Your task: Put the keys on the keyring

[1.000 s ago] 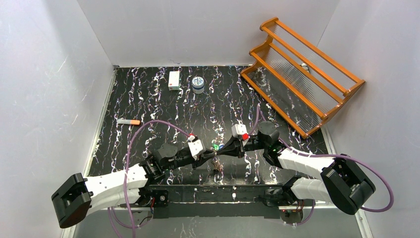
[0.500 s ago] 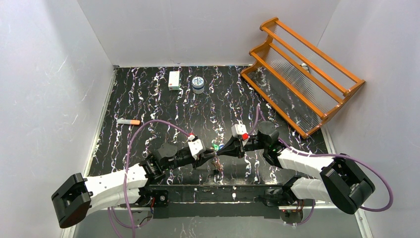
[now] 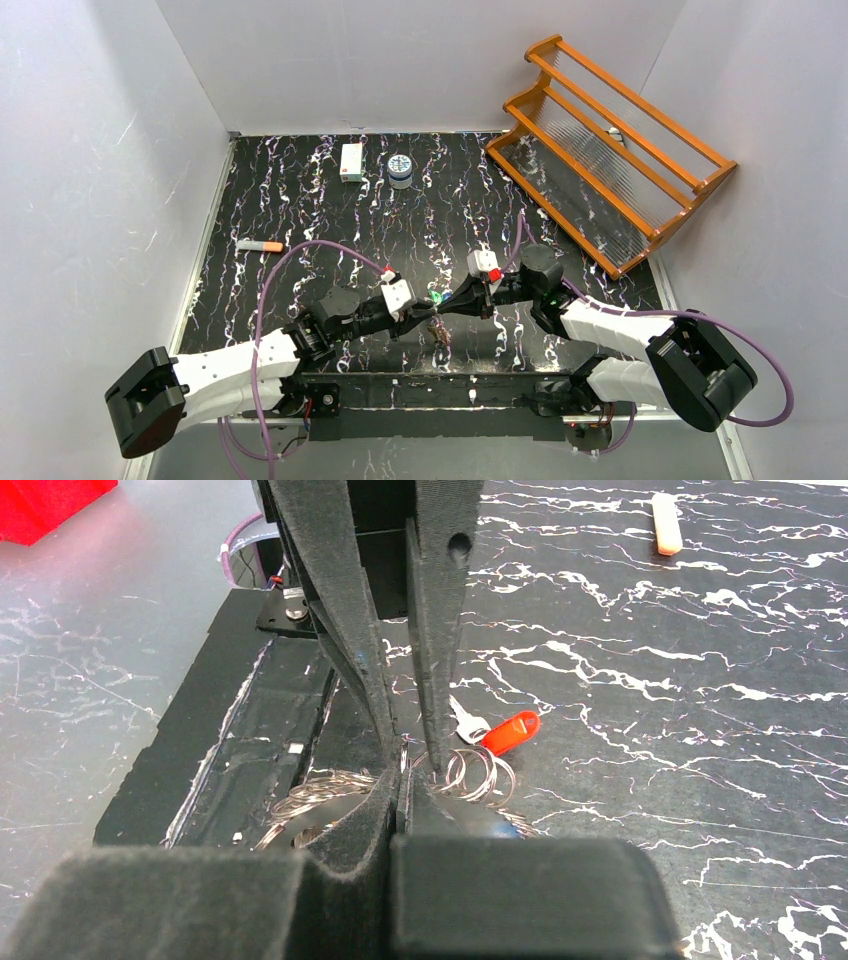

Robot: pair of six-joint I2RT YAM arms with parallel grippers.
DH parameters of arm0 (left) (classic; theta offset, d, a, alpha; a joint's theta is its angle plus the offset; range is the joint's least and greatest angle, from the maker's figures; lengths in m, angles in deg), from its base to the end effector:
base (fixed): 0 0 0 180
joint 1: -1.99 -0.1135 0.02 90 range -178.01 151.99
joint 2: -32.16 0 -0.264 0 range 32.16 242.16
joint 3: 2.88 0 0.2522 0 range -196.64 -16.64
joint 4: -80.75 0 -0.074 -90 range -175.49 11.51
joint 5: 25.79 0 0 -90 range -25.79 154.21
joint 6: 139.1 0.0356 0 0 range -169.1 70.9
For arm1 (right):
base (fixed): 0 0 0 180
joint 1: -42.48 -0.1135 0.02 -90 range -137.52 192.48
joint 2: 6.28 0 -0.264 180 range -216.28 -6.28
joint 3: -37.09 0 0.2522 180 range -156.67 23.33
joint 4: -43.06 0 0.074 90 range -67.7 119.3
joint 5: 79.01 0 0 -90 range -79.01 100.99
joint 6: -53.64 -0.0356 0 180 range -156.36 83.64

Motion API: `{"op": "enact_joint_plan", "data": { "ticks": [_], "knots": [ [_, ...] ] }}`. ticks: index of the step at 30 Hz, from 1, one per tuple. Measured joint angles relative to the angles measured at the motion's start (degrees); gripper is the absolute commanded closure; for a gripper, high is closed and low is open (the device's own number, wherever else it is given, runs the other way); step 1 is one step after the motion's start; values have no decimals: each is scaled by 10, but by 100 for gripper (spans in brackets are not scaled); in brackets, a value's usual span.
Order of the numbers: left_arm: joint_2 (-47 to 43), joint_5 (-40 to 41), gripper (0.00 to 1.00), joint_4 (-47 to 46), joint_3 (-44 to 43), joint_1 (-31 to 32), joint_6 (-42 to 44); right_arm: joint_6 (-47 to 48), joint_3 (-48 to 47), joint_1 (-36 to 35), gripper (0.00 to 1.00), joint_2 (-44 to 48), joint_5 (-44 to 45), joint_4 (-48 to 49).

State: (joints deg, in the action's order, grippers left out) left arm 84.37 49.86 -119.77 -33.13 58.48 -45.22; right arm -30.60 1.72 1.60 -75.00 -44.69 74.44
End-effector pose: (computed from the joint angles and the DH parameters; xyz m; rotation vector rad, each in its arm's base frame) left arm 0.1034 -0.1721 0.2251 1.0105 1.3320 -0.9044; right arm 0.1538 0.1720 0.2176 -1.3385 1.1091 1.2310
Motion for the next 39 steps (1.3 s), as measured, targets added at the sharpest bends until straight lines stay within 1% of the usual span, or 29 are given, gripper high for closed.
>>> {"op": "enact_joint_plan", "data": {
  "ticks": [1,2,3,7,8,9,11,12,16,18,21,22,23,26,31,33,36,39],
  "knots": [
    [0,0,92,0,0,0,-1,0,0,0,99,0,0,0],
    [0,0,99,0,0,0,-1,0,0,0,99,0,0,0],
    [0,0,100,0,0,0,-2,0,0,0,99,0,0,0],
    [0,1,100,0,0,2,-3,0,0,0,98,0,1,0],
    [0,3,100,0,0,2,-3,0,0,0,91,0,2,0],
    [0,4,100,0,0,2,-3,0,0,0,77,0,3,0],
    [-1,7,100,0,0,2,-3,1,0,0,52,0,6,-3],
    [-2,11,100,1,0,2,-2,0,0,0,43,2,7,-6],
    [-8,19,100,3,0,1,11,9,1,0,20,27,32,-19],
    [-12,19,100,3,0,1,22,19,3,0,13,48,52,-19],
    [-20,19,100,7,0,1,47,35,9,0,9,78,78,-27],
    [-22,19,100,9,0,1,58,41,9,0,6,85,87,-30],
    [-24,18,100,12,0,1,69,47,9,0,5,90,94,-33],
    [-31,14,100,21,0,1,120,57,9,0,1,101,111,-44],
    [-47,19,100,26,1,1,217,67,9,0,1,103,126,-58],
    [-48,22,100,26,1,1,242,67,9,0,1,103,129,-64],
    [-49,28,100,28,1,1,263,67,8,0,1,103,135,-74],
    [-48,36,100,34,-1,1,265,64,7,0,1,103,146,-84]
  ]
}}
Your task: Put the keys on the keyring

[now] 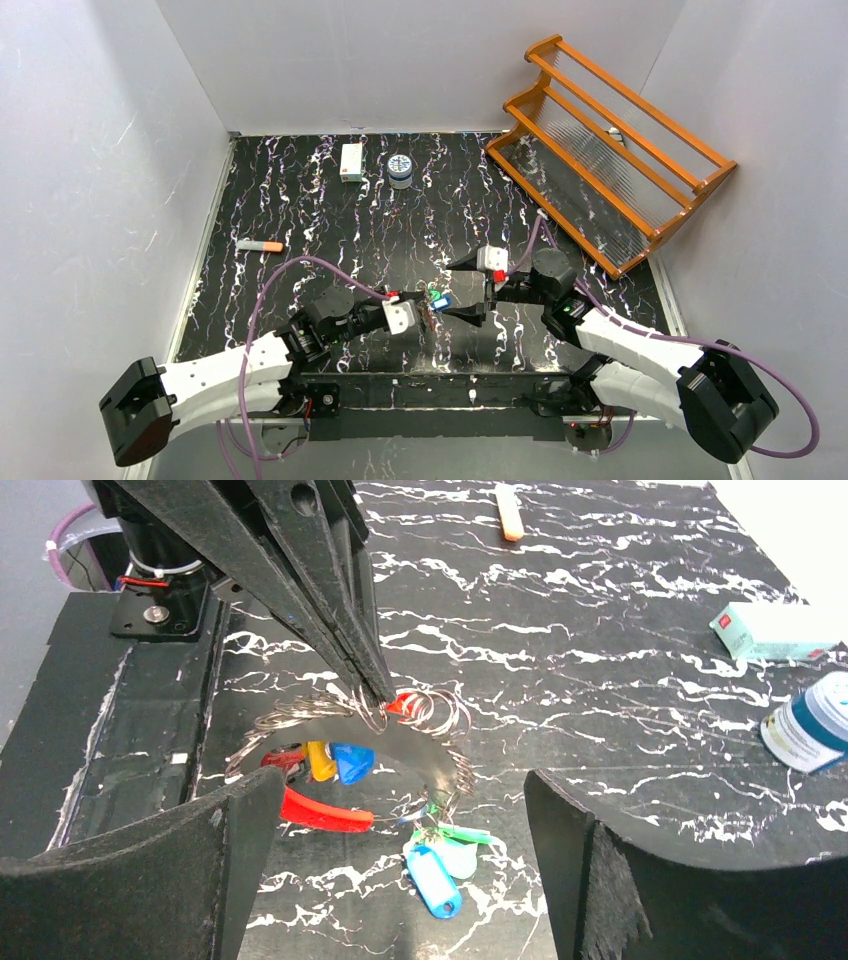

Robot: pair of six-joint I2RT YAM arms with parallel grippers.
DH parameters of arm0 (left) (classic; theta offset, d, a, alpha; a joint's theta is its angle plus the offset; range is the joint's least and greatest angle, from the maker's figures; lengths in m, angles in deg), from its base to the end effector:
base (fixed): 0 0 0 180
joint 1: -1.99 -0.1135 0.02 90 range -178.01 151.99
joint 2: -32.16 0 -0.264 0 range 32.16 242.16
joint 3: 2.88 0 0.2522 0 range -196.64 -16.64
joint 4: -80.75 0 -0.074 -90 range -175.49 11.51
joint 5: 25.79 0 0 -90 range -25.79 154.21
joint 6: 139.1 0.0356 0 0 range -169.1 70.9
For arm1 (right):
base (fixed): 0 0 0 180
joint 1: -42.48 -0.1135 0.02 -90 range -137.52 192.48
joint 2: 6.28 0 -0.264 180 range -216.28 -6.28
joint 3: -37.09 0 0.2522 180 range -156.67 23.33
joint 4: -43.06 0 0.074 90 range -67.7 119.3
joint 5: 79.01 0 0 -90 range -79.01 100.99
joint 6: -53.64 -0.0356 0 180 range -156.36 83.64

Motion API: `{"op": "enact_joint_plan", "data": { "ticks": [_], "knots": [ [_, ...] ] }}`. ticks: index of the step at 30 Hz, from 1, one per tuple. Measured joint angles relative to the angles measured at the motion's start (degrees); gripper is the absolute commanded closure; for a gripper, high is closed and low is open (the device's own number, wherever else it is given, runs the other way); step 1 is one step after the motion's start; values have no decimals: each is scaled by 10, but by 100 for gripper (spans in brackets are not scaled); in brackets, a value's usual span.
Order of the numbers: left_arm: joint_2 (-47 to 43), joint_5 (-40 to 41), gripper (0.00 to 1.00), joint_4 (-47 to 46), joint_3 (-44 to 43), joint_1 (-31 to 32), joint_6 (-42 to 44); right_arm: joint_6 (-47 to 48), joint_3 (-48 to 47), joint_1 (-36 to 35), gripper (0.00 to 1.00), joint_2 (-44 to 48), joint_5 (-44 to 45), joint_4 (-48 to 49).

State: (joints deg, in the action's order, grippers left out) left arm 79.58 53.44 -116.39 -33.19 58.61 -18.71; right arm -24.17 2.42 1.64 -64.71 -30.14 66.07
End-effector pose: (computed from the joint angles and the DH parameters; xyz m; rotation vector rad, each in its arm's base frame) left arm 0.0997 -0.1635 0.2338 1.2002 1.0472 -0.5056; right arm 0.1461 0.1573 0.2355 -1.2138 1.1385 0.9484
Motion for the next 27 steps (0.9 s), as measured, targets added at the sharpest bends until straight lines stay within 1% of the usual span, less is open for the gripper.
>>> {"op": "enact_joint_plan", "data": {
  "ticks": [3,8,12,15,21,24,27],
  "knots": [
    [10,21,100,19,-17,0,-14,-16,-2,0,1,-1,23,-6],
    [48,50,100,52,-70,-5,-41,-80,-39,0,1,-12,105,-28],
    [72,54,100,61,-98,-37,-74,-126,-87,0,1,-31,170,-61],
    [82,36,100,60,-108,-87,-110,-154,-114,0,1,-45,206,-87],
    [84,1,100,55,-119,-216,-193,-211,-156,0,1,-70,274,-151],
    [83,-19,100,55,-132,-279,-231,-229,-178,0,1,-96,290,-180],
    [79,-32,100,59,-145,-334,-256,-243,-209,2,2,-129,287,-213]
  ]
}}
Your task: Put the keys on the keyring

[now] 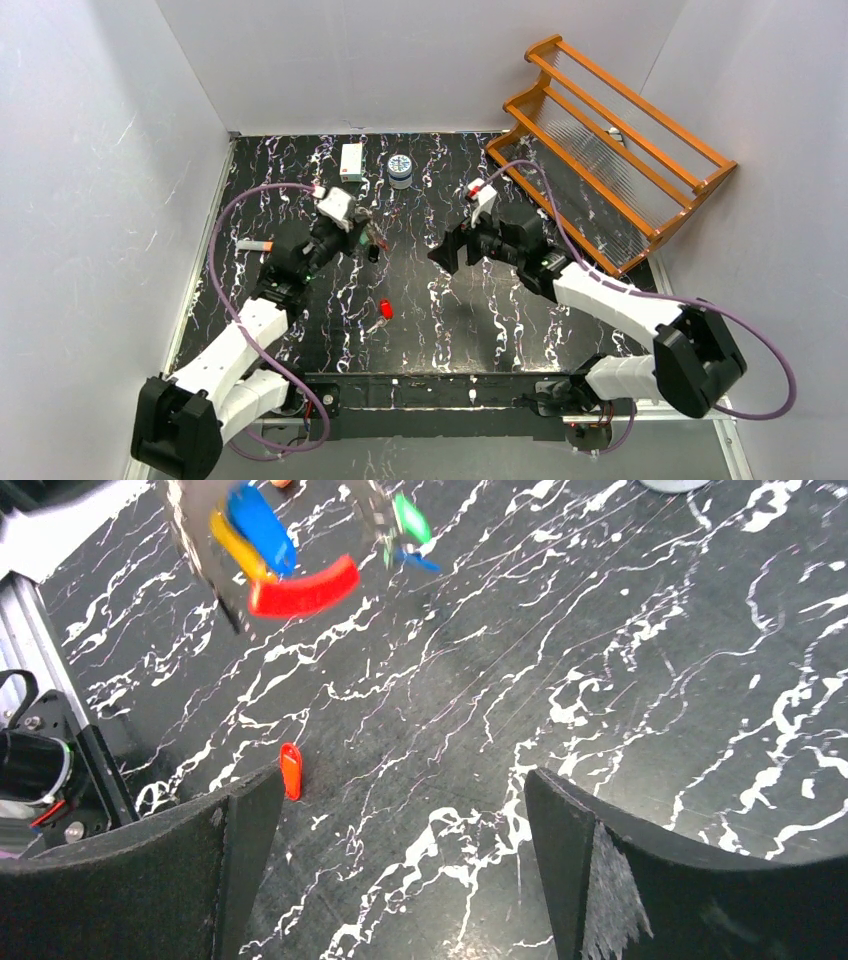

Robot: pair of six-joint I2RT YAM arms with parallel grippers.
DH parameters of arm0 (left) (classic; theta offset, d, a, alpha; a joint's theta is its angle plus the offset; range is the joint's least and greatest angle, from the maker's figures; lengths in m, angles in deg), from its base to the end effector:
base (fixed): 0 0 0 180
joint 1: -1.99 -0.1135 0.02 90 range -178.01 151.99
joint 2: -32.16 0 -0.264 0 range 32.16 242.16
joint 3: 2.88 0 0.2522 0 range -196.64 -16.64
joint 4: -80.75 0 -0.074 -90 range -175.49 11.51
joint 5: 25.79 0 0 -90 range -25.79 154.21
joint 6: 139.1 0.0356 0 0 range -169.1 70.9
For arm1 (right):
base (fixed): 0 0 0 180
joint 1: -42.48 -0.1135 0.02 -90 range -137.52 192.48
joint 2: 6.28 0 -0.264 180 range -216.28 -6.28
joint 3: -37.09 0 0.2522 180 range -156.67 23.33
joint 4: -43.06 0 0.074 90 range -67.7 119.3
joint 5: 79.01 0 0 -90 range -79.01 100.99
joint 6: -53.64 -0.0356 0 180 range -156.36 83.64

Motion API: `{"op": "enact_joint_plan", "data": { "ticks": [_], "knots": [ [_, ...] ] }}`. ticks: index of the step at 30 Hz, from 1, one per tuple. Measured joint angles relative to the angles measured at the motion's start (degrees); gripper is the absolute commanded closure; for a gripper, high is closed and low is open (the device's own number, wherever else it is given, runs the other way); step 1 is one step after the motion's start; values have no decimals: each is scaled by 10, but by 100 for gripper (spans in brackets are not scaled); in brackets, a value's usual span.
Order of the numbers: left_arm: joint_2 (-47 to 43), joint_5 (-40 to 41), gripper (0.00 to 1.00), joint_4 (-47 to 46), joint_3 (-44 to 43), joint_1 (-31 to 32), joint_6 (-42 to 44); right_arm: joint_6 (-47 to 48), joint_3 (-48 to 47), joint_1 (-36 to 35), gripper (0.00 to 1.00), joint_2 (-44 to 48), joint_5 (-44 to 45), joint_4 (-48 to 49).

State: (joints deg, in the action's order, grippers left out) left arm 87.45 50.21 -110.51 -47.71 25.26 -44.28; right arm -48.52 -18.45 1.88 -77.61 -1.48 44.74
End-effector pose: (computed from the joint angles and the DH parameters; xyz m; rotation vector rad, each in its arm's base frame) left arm 0.2044 -0.0973 0.2862 0.5678 1.4683 -0.4433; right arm 0.2104 0.1904 0.2685 -0.6197 1.7907 0.8389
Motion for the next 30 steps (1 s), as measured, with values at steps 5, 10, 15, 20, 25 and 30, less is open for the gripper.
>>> {"op": "enact_joint_plan", "data": {
  "ticks": [5,10,15,20,25,30],
  "knots": [
    [-27,-13,100,39,-28,-71,-15,-14,-54,1,14,-75,-55,-40],
    [-78,-9,100,114,-69,-104,0,-31,-95,-5,28,-182,-133,-56],
    [-130,-4,100,172,-97,-104,26,-45,-147,-39,35,-297,-185,-73],
    [-162,-4,100,220,-101,-104,46,-56,-208,-79,37,-385,-217,-80],
    [-169,-4,100,262,-101,-104,58,-64,-238,-104,41,-427,-239,-79],
    [-173,-5,100,276,-101,-104,61,-74,-252,-116,54,-445,-249,-75]
  ]
}}
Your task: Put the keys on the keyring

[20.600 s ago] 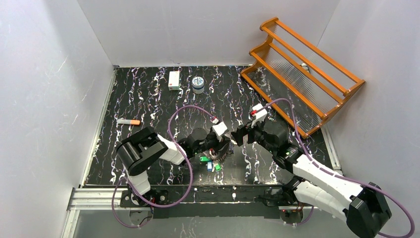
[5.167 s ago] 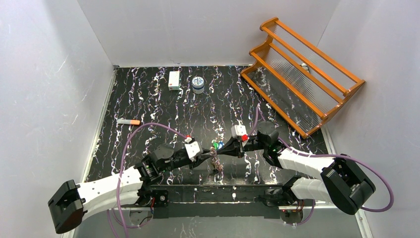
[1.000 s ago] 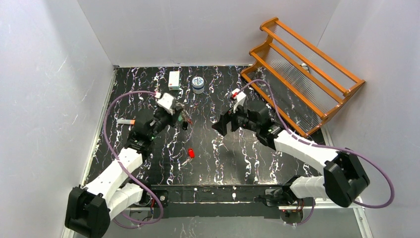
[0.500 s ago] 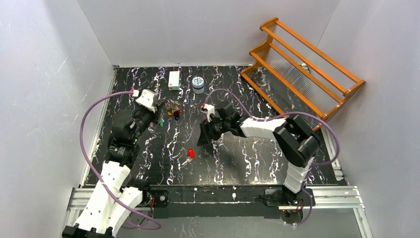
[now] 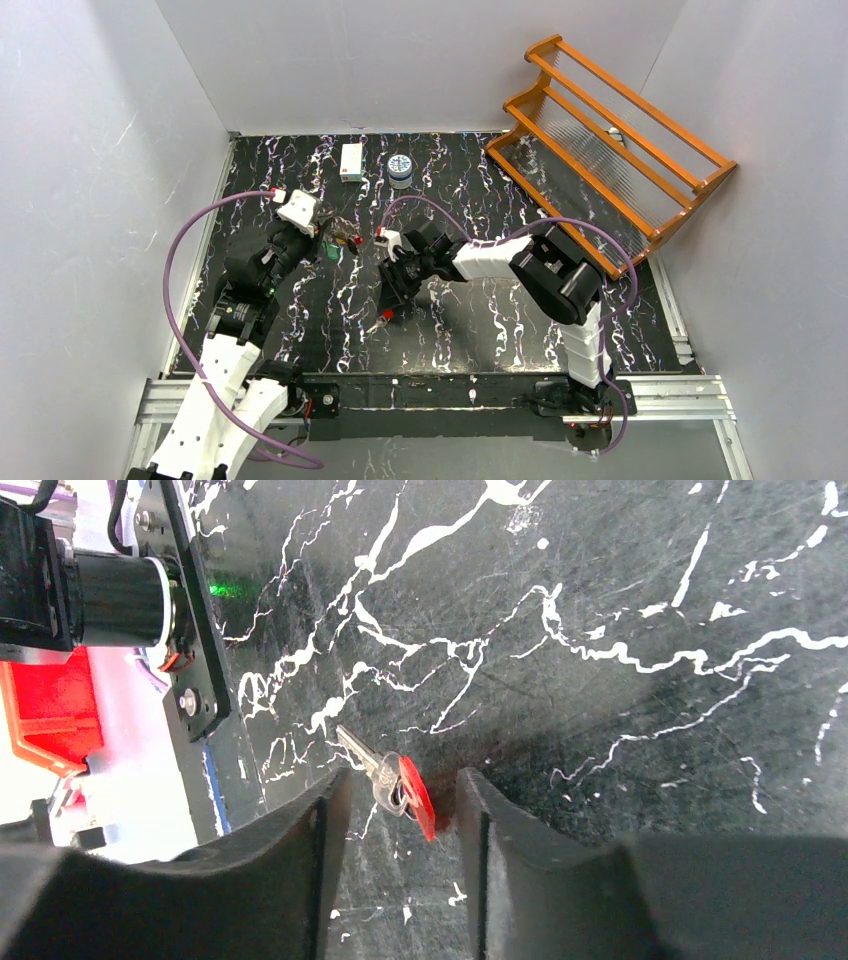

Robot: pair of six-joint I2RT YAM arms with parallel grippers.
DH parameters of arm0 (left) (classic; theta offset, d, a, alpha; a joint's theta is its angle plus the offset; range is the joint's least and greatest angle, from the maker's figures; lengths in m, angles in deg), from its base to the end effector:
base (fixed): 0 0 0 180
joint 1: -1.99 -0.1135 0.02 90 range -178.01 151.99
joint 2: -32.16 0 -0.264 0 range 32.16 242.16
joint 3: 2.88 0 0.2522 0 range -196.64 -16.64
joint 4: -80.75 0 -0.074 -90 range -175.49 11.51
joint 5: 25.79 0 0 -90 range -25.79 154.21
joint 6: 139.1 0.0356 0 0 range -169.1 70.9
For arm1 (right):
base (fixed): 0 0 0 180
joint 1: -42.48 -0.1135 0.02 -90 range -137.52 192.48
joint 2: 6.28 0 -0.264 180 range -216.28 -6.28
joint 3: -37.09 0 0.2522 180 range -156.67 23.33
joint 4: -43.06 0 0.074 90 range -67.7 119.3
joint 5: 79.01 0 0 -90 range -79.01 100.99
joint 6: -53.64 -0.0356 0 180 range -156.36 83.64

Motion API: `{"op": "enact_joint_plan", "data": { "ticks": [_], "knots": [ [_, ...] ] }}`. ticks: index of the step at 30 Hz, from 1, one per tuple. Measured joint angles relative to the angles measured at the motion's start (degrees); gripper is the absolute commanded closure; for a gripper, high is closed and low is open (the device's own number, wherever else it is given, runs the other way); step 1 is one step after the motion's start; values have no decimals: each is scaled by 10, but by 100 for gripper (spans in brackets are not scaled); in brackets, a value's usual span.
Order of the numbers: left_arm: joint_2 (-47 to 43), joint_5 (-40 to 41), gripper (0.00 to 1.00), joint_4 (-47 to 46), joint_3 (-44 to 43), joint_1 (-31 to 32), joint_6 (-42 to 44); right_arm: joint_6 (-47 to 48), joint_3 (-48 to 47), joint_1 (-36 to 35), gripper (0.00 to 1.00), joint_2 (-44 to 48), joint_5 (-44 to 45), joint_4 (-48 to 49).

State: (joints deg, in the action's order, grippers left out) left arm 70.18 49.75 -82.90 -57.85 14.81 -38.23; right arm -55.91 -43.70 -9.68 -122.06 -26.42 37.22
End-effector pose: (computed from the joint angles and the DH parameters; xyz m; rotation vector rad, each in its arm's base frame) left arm 0.1557 -0.0446 0.3508 0.5134 1.4784 -0.2236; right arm 0.2399 0.3440 0.1397 -1.0635 2.2692 1.3433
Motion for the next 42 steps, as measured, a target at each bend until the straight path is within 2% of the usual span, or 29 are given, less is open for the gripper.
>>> {"op": "enact_joint_plan", "data": {
  "ticks": [5,8,17,23,26,29,31,33,37,42],
  "knots": [
    [0,-4,100,6,0,0,0,-2,-12,-7,85,-21,-3,2],
    [0,-9,100,9,0,0,0,-3,-12,-8,98,-24,-2,1],
    [7,-57,100,9,0,0,5,5,8,7,99,7,2,-13],
    [29,-133,100,-4,5,0,20,23,60,89,98,96,8,-54],
    [45,-171,100,-23,10,0,22,37,74,139,78,132,28,-92],
    [62,-202,100,-44,18,0,19,49,84,174,41,157,59,-131],
    [70,-217,100,-63,27,3,15,55,89,184,29,170,85,-155],
    [80,-227,100,-77,36,10,10,62,95,185,26,187,117,-174],
    [103,-233,100,-99,50,40,5,63,98,184,25,220,171,-200],
    [142,-217,100,-109,53,101,5,54,99,191,30,240,203,-216]
  ]
}}
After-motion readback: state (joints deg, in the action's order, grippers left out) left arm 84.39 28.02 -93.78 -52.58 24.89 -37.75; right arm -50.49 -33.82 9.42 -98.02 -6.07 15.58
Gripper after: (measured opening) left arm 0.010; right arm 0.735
